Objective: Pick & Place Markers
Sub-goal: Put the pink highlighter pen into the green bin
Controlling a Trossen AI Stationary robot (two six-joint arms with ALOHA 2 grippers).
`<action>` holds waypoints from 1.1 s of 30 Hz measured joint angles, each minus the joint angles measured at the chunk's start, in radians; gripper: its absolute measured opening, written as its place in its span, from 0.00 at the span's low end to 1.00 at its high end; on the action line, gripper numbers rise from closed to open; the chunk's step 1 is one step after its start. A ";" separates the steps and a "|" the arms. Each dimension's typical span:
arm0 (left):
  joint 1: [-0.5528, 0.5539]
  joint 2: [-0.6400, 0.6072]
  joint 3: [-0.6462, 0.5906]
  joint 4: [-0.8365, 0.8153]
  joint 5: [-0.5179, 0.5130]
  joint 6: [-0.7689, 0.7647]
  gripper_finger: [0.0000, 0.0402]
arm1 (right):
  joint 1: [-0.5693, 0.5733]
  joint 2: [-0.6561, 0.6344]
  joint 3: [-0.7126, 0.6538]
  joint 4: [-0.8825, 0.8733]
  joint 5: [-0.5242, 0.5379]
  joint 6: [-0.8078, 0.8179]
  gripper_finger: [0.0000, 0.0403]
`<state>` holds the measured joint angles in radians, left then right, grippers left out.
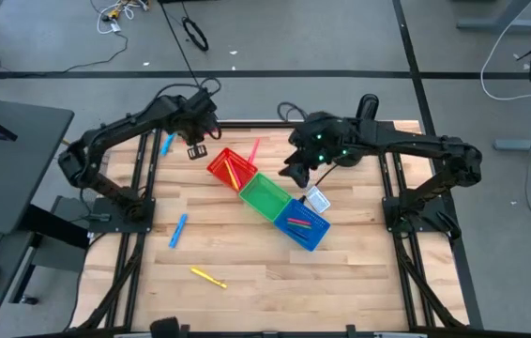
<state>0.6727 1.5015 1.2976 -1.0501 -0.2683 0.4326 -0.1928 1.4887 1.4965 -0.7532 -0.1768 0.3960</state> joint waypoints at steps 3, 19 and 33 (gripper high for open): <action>-0.078 -0.041 0.000 -0.002 -0.054 0.037 0.15 | -0.021 0.000 0.044 -0.001 -0.016 0.050 0.58; -0.485 -0.111 0.000 0.082 -0.295 0.217 0.15 | -0.092 0.000 0.068 0.012 -0.216 0.229 0.58; -0.589 -0.110 0.000 0.241 -0.187 0.402 0.15 | -0.115 -0.007 0.068 -0.011 -0.263 0.241 0.58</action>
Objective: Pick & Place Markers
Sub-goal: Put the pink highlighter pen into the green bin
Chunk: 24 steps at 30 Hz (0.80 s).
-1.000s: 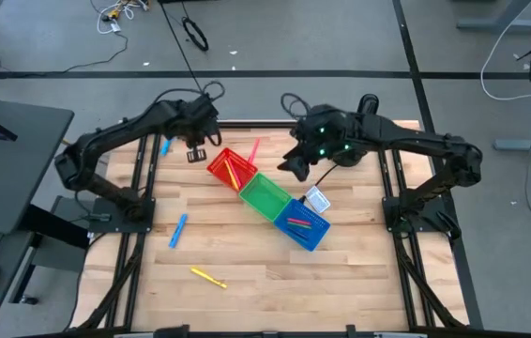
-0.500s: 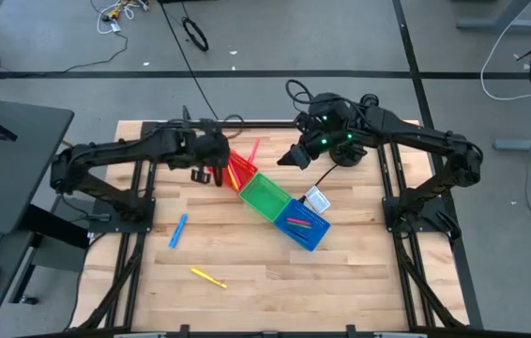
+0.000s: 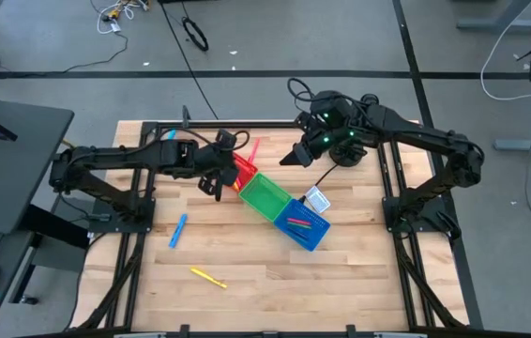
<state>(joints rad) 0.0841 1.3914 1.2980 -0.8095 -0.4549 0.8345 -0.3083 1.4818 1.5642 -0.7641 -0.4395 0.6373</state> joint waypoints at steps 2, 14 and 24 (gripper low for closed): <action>0.002 0.000 0.000 0.016 0.007 0.000 0.15 | -0.008 -0.005 0.000 -0.001 0.003 -0.012 0.58; -0.015 0.134 0.002 0.096 0.097 -0.013 0.15 | -0.048 -0.058 0.001 0.018 0.005 -0.090 0.58; -0.034 0.243 0.001 0.218 0.172 -0.055 0.15 | -0.080 -0.142 0.001 0.080 0.004 -0.183 0.58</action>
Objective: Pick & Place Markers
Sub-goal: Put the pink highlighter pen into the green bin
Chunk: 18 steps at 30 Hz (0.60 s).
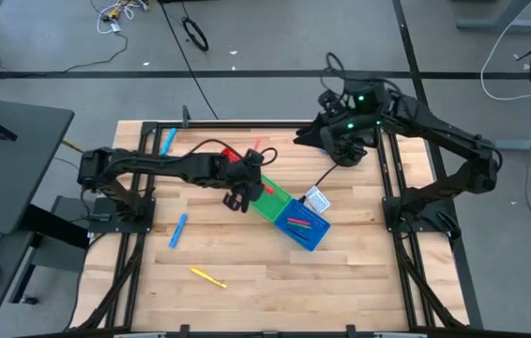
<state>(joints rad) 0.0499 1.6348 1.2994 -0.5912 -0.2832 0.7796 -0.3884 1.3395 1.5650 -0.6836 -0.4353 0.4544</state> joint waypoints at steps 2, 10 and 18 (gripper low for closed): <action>0.000 0.024 0.003 -0.008 0.011 -0.002 0.15 | -0.009 -0.017 0.000 0.012 0.000 -0.001 0.58; 0.012 0.144 0.082 -0.017 0.055 0.044 0.15 | -0.028 -0.056 0.000 0.014 0.000 -0.001 0.58; 0.016 0.196 0.089 -0.030 0.108 0.036 0.15 | -0.028 -0.057 0.000 0.008 -0.002 -0.002 0.58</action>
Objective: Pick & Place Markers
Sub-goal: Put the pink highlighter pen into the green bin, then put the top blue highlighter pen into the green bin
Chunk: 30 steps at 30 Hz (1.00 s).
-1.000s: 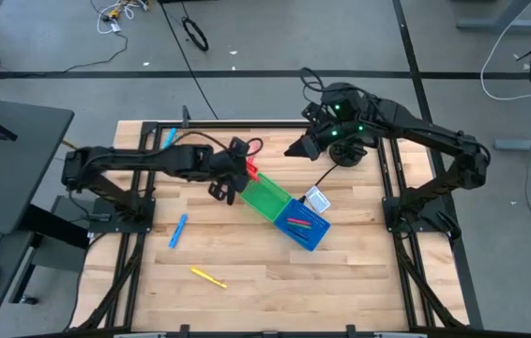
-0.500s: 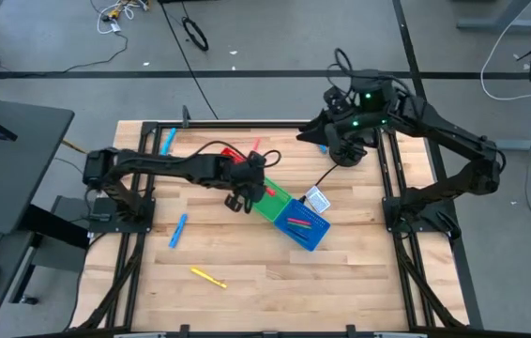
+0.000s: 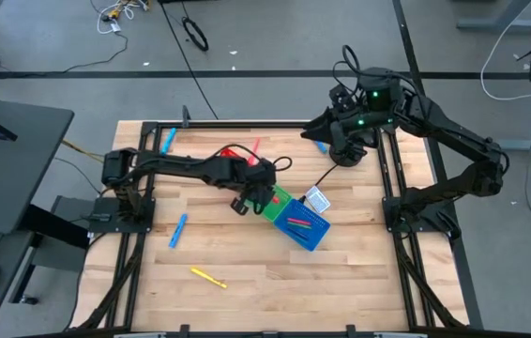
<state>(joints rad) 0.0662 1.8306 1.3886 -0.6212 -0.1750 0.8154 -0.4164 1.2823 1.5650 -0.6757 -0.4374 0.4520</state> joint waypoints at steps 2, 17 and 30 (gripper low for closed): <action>0.001 0.011 0.001 0.003 0.004 0.000 0.15 | 0.000 0.000 0.000 -0.002 0.000 -0.001 0.58; 0.005 0.155 -0.001 0.025 0.044 -0.043 0.15 | 0.000 0.000 0.000 -0.038 0.000 -0.016 0.58; 0.005 0.186 -0.001 -0.003 -0.022 -0.034 0.40 | 0.000 0.000 0.000 -0.046 0.000 -0.024 0.58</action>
<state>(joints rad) 0.0711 2.0163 1.3880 -0.6243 -0.1968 0.7815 -0.4164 1.2827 1.5646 -0.7219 -0.4377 0.4278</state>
